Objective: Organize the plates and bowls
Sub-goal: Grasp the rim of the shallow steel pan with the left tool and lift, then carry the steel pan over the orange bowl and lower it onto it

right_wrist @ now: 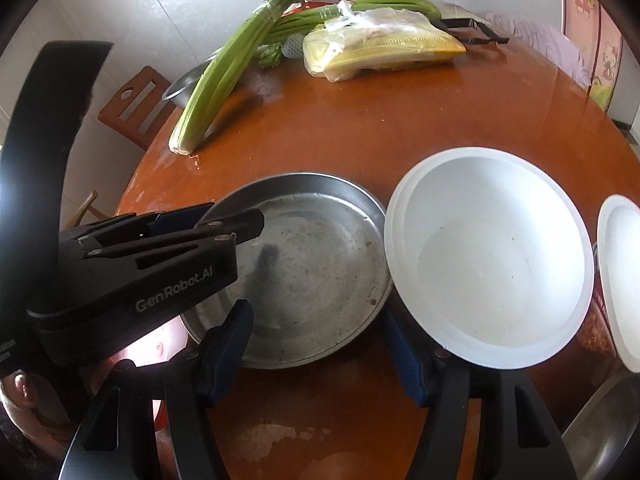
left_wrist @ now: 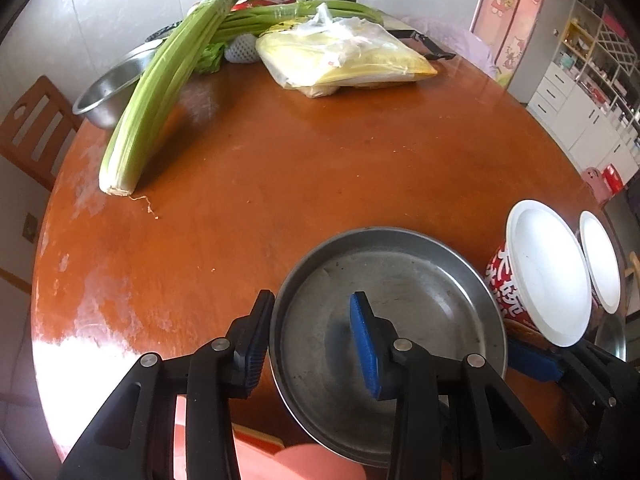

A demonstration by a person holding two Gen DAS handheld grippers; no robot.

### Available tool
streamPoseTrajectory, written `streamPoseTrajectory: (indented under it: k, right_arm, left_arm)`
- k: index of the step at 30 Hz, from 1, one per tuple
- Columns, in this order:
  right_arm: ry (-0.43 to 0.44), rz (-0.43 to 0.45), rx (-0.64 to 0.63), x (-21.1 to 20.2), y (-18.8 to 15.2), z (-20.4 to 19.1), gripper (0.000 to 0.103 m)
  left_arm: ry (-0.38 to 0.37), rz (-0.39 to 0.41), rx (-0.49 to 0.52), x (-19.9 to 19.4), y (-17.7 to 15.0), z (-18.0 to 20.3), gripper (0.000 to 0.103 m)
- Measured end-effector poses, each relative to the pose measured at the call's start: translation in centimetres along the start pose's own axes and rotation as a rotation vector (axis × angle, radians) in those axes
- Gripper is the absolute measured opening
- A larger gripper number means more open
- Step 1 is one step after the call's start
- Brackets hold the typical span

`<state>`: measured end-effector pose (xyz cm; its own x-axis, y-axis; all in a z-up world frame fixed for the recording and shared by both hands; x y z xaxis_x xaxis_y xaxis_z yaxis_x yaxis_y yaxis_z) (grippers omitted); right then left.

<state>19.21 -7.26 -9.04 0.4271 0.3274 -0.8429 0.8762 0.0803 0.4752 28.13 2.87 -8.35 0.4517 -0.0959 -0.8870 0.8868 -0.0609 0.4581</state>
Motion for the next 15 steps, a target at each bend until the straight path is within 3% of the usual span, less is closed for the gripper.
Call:
streamPoseTrajectory:
  k: [15]
  right_arm:
    - [0.058,0.047,0.019,-2.1,-0.3,0.1,0.066]
  left_arm:
    - [0.030,0.049,0.012,-3.1,-0.3,0.9,0.040]
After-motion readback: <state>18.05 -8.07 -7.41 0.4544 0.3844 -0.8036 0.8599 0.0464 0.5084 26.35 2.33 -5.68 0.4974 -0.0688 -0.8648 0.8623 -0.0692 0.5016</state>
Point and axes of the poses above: each gripper's, at about its wrist camera, not at the fingertips, and x roughly the way its jaws point, z to its right, y to its top, the point moved 6 cm from there along x, roughly the way its jaws point, and after that the axes turned 2 degrees about -x, right-handed, at the moved point
